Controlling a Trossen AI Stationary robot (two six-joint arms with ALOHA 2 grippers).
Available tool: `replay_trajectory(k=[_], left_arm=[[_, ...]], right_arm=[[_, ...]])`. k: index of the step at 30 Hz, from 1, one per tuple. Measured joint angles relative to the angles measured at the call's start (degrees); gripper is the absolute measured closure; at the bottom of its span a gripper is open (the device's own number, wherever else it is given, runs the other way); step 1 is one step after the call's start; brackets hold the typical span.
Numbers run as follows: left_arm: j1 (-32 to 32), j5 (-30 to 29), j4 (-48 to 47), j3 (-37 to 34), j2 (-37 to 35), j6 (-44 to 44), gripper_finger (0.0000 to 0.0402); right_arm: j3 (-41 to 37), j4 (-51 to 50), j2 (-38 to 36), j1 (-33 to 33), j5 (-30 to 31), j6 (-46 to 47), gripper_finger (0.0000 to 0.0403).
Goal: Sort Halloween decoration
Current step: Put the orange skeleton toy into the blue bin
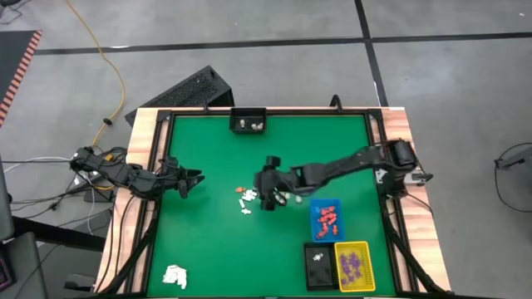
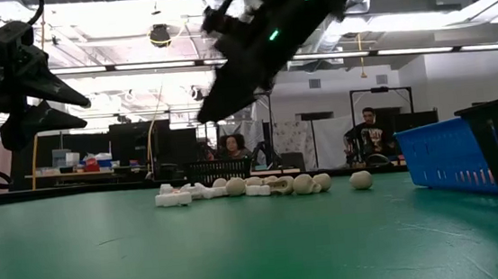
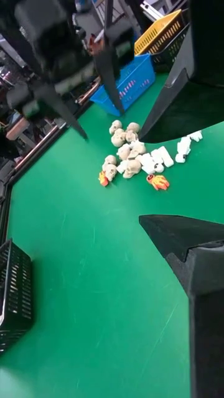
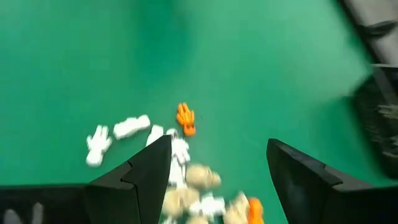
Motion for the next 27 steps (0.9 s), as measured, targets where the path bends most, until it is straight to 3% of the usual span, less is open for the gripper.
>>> replay_trajectory(k=[6, 15, 21, 27], left_arm=[[-0.02, 0.03, -0.04, 0.00, 0.00, 0.09, 0.0213], [-0.01, 0.44, -0.01, 0.00, 0.00, 0.04, 0.0213], [0.00, 0.48, 0.00, 0.00, 0.00, 0.03, 0.0213], [-0.01, 0.47, -0.03, 0.00, 0.00, 0.24, 0.0213]], right_arm=[[1.47, 14.07, 8.67, -3.08, -9.40, -3.26, 0.0138], [5.75, 13.74, 16.40, -3.58, -9.92, -6.33, 0.0138], [5.86, 11.04, 16.59, -5.49, -10.98, -4.00, 0.0142], [5.97, 7.62, 17.06, -6.81, -13.29, -1.79, 0.0172]])
